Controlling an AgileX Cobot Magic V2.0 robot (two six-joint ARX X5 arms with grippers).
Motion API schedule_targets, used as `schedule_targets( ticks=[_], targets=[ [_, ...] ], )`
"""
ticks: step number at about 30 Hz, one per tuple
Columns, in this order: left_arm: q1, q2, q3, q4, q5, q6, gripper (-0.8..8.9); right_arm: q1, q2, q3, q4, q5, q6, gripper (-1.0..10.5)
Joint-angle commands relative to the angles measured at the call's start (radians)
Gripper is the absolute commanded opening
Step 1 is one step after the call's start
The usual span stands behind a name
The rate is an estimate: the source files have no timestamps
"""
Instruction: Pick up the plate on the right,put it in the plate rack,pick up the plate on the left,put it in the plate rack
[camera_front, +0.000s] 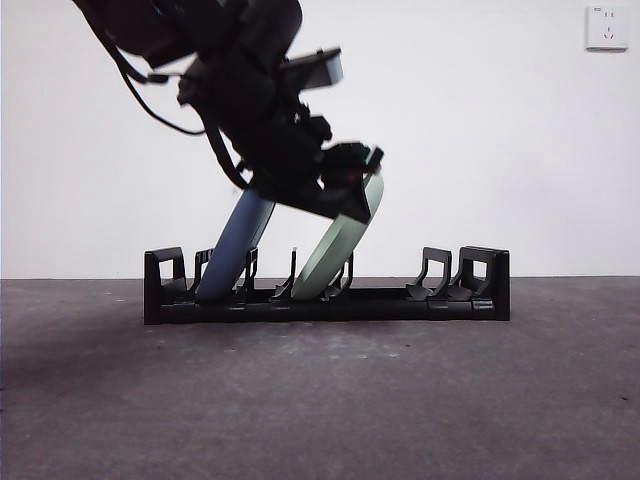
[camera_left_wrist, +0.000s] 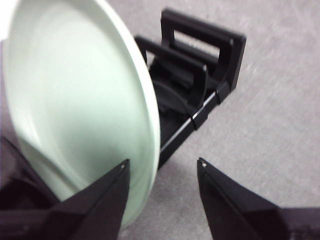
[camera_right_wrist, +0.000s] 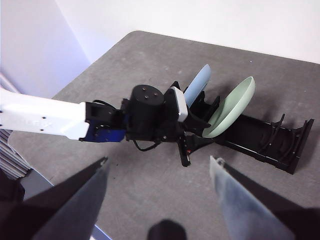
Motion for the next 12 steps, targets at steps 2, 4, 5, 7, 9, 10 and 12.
schedule_targets(
  ticks=[2, 4, 5, 7, 9, 10, 12],
  targets=[
    [-0.005, -0.063, -0.005, -0.055, 0.018, -0.014, 2.30, 0.002, -0.002, -0.004, -0.023, -0.002, -0.007, 3.5],
    [-0.012, -0.105, -0.005, -0.100, 0.035, -0.014, 2.30, 0.002, 0.000, -0.004, -0.023, -0.001, -0.008, 3.5],
    [-0.016, -0.129, -0.005, -0.125, 0.048, -0.014, 2.30, 0.002, 0.003, -0.004, -0.023, -0.002, -0.008, 3.5],
    [-0.024, -0.186, -0.005, -0.182, 0.060, -0.014, 2.30, 0.002, 0.006, -0.004, -0.023, 0.003, -0.010, 3.5],
    [-0.034, -0.246, -0.005, -0.249, 0.076, -0.022, 2.30, 0.002, 0.014, -0.005, -0.023, 0.011, -0.013, 3.5],
    [-0.039, -0.283, -0.005, -0.294, 0.080, -0.029, 2.30, 0.002, 0.018, -0.005, -0.023, 0.018, -0.015, 3.5],
    [-0.047, -0.354, -0.005, -0.383, 0.096, -0.037, 2.29, 0.002, 0.025, -0.013, -0.023, 0.021, -0.021, 3.5]
  ],
)
